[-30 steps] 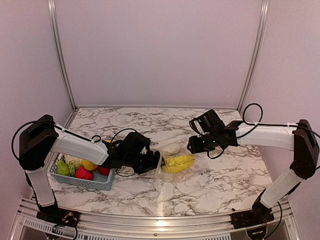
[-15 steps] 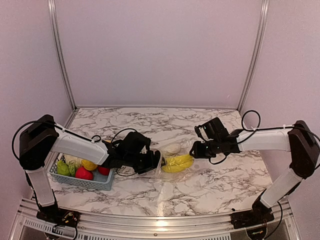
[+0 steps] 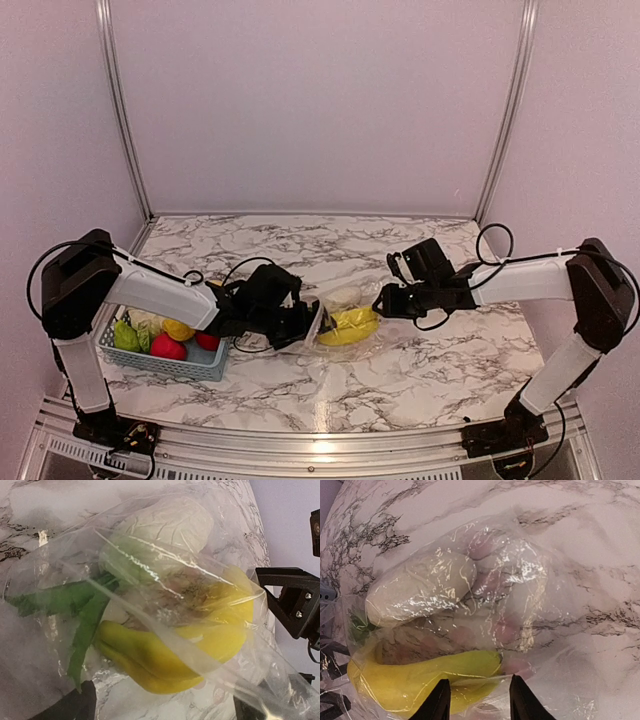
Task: Open the zip-top bag and remove the fake food
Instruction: Adjust the fake fruit in the zipper food storage bag.
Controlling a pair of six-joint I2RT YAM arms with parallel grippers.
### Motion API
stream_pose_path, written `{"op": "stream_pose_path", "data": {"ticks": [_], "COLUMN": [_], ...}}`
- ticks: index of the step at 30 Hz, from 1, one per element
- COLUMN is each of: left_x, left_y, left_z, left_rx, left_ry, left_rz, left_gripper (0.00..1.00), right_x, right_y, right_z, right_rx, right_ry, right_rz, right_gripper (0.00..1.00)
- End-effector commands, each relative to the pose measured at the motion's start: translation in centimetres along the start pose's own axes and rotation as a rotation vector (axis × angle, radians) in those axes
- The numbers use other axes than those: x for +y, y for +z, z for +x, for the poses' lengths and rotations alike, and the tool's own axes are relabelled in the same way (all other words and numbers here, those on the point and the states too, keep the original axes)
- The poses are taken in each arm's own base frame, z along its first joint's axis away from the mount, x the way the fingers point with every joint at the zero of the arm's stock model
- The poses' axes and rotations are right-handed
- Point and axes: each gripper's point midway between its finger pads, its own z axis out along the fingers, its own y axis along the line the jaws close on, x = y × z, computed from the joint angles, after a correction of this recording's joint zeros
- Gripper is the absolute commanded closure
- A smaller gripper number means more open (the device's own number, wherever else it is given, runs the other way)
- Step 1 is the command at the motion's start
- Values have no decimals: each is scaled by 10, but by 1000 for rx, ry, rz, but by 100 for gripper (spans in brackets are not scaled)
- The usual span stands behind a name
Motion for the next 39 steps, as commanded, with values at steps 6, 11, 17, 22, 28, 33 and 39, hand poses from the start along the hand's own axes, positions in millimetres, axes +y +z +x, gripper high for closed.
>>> {"op": "stream_pose_path", "data": {"ticks": [6,11,17,22,28,33,39], "left_x": [4,3,10,12,-4,-19,-26], "left_y": [10,10,-5,-20,-24,-10,1], "left_z": [-8,-11,-15,-18,-25,-28,-30], "left_rx": [-16,-24,-29,-35,-60,-46,-40], "left_ry": [35,115,234,303,382,452,489], "left_rz": [-36,-95,-216,-273,-228,-182,-161], "left_gripper": [1,1,1,1,3,7,11], "right_x": [-1,2,3,-1,-5,-7,-11], "right_y": [11,19,27,31,34,33,33], "right_z": [17,19,18,16,16,16,18], "right_rx": [58,78,89,86,82,83,84], "right_ry": [-68,-111,-141,-138,-126,-125,-119], "right_rz": [28,46,62,84,90,98,105], "right_gripper": [52,47,43,42,49,54,59]}}
